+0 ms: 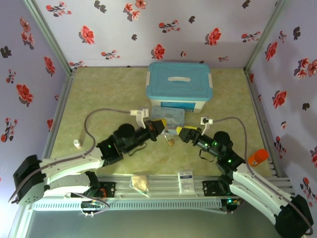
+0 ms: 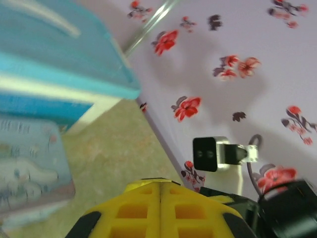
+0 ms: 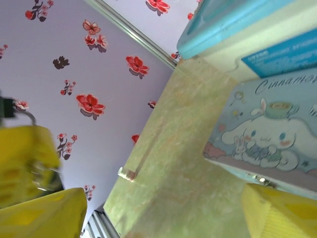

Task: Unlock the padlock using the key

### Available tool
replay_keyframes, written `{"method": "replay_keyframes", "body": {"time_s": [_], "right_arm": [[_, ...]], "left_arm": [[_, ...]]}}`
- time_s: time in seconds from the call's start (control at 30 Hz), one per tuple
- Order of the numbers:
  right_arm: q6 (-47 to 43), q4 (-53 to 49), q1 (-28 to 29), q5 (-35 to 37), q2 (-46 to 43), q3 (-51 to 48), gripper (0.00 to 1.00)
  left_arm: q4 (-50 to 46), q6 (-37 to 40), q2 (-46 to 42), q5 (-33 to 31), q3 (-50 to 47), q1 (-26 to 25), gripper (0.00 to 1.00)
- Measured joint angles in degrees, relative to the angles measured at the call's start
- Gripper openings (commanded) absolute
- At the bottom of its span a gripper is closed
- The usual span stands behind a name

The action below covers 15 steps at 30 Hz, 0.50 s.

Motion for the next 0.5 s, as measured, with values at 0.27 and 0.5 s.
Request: {"method": "replay_keyframes", "body": {"time_s": [0.27, 0.5], "right_arm": [[-7.9, 3.4, -1.6, -14.5, 6.5, 3.4, 0.77], [-18.9, 10.0, 5.0, -14.8, 9.0, 2.7, 0.66]], "left_arm": [[-19.5, 22.4, -2.1, 21.1, 6.2, 7.0, 0.00], [-23.1, 29.1, -1.0, 31.0, 6.9, 7.1, 0.00]]}}
